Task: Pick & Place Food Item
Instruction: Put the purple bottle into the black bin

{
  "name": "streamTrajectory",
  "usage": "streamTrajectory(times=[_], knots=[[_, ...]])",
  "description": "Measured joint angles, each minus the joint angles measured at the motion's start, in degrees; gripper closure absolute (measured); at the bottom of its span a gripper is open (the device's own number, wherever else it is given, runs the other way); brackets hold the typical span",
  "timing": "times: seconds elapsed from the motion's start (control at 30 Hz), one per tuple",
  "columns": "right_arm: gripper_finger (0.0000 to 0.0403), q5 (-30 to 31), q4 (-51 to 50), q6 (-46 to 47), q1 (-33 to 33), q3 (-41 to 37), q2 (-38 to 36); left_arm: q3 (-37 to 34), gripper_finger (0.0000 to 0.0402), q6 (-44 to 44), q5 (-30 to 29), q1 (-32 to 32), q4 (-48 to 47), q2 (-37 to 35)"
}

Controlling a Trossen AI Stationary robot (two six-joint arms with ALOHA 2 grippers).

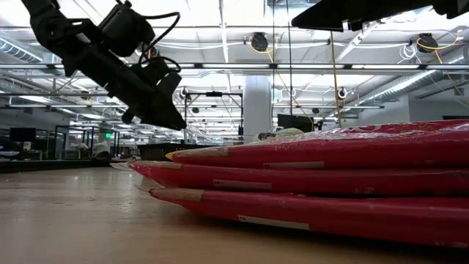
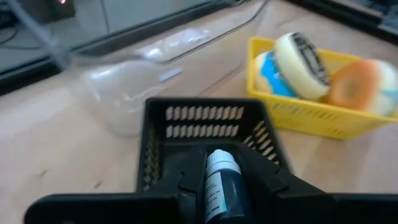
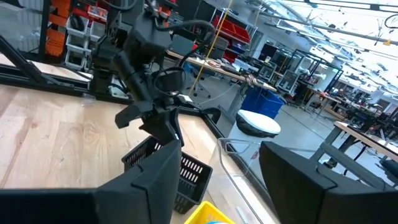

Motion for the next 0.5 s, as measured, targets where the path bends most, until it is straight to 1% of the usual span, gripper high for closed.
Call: streamTrajectory(times=[0.13, 0.5], knots=[[0.0199, 0.0, 0.0, 0.0, 0.0, 0.0, 0.0, -0.3, 0.0321, -0.4, 2.0, 0.0, -0.1, 0.0], [0.0197, 0.0, 0.0, 0.0, 0.0, 0.0, 0.0, -0.3, 0.0315, -0.7, 1.9, 0.9, -0.2, 0.0]])
